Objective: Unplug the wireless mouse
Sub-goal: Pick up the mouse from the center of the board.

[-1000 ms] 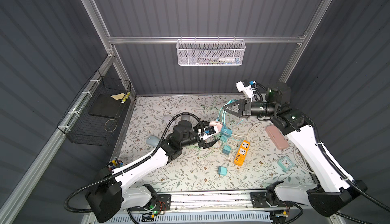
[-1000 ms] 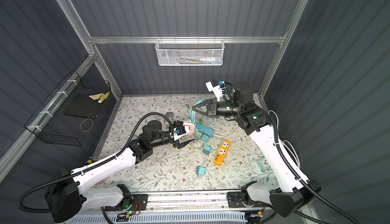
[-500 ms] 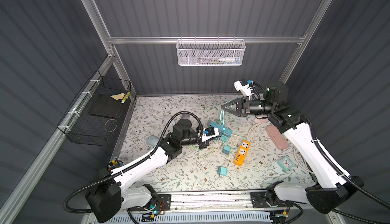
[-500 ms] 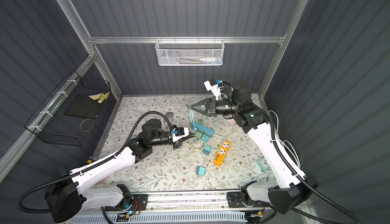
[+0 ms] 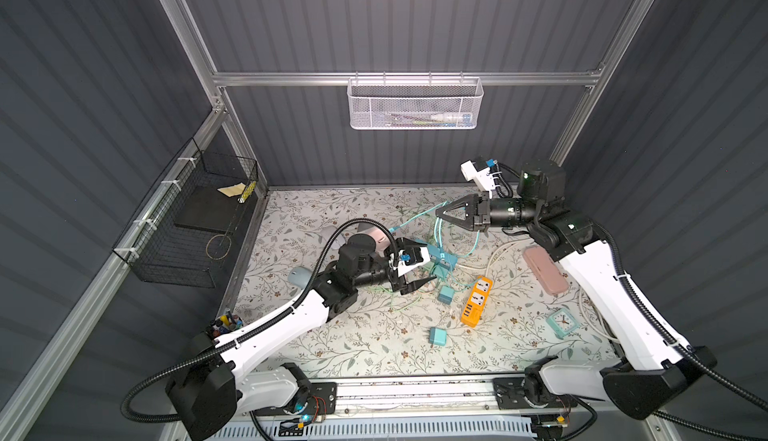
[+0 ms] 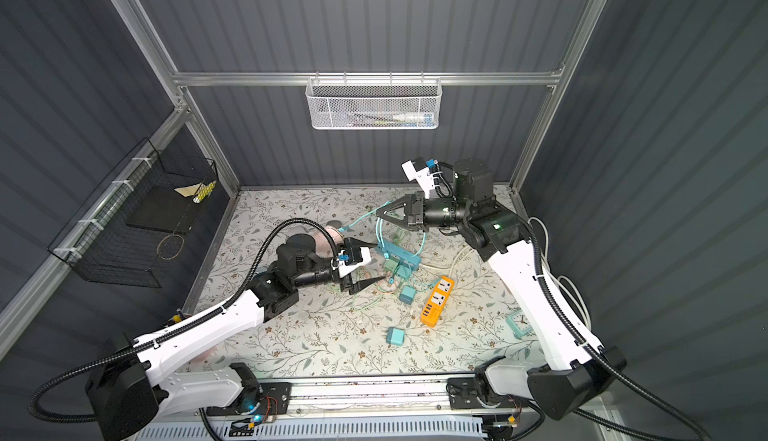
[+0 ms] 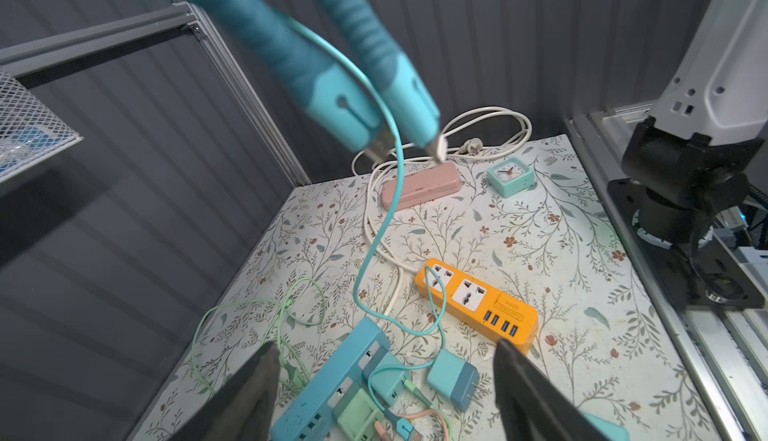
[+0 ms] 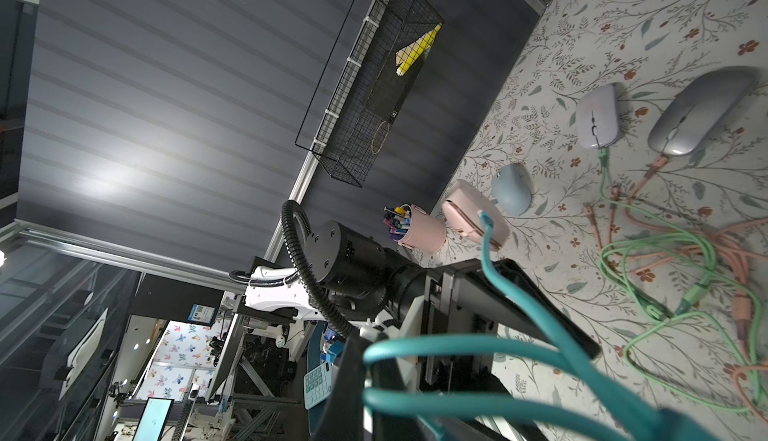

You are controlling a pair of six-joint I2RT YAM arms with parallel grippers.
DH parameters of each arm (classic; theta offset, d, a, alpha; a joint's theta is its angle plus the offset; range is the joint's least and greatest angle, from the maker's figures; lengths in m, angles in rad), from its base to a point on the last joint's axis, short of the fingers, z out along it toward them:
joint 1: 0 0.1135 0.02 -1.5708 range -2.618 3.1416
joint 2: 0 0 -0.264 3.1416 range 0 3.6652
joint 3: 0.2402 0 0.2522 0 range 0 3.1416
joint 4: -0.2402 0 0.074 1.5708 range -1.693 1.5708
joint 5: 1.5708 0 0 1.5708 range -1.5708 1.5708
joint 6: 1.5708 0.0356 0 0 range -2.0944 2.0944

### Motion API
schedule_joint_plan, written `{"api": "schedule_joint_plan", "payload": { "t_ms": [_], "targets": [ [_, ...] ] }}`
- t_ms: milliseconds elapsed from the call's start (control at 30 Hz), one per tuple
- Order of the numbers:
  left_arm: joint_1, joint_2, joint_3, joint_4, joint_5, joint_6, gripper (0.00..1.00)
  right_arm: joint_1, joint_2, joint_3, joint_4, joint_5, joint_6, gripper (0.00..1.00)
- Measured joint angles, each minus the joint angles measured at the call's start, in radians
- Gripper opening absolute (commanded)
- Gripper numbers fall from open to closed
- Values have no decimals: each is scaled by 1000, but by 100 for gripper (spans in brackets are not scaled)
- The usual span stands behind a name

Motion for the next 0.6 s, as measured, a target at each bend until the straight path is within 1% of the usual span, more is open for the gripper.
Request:
{"api": "schedule_joint_plan", "payload": {
  "t_ms": [67, 133, 400, 500, 600],
  "targets": [
    [0, -1, 0, 0, -24, 0, 82, 0, -4, -3, 18, -7, 11, 0],
    [0, -1, 0, 3, -55, -3, 86, 0, -10, -8, 36, -18, 20, 0],
    [-1, -8, -2, 49, -238, -13, 88, 0, -42, -49, 82, -68, 46, 0],
    [-1, -14, -2, 58, -267, -15, 88, 0, -52, -69, 86, -84, 49, 0],
    [-1, -18, -2, 66, -269, -16, 88, 3, -63, -90, 90, -93, 49, 0]
  ]
}}
